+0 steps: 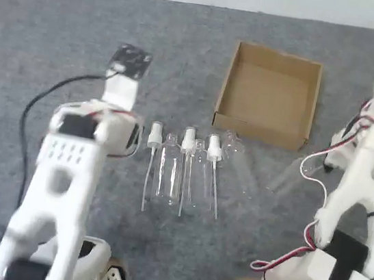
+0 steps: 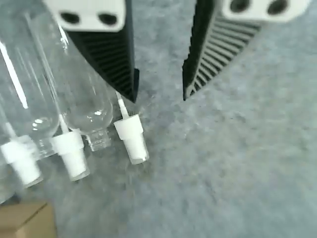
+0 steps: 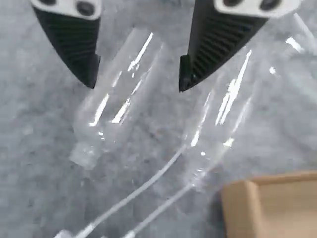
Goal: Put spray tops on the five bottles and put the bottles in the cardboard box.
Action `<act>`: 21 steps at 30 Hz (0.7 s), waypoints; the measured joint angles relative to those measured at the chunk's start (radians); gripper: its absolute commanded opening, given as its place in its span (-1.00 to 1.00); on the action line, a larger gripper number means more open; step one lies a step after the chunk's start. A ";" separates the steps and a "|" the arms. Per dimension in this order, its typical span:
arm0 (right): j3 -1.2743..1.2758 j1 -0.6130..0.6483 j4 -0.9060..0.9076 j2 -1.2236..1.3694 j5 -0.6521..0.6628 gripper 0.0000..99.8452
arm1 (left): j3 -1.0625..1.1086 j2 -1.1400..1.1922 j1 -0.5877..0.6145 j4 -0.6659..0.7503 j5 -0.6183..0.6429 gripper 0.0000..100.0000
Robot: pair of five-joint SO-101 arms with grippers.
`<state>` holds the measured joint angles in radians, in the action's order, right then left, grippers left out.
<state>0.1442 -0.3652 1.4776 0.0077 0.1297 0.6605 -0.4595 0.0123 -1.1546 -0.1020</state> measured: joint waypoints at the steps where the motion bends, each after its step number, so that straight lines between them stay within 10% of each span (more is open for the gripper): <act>1: 0.044 -0.002 -0.034 0.000 0.000 -0.57 | -0.020 0.058 0.000 0.009 0.021 -0.73; 21: 0.301 -0.126 -0.292 -0.043 0.038 -0.57 | -0.245 0.531 -0.025 0.104 0.143 -0.62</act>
<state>0.4450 -0.4910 1.1861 -0.0353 0.1680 0.4150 0.0713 -0.0123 -1.0503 0.0407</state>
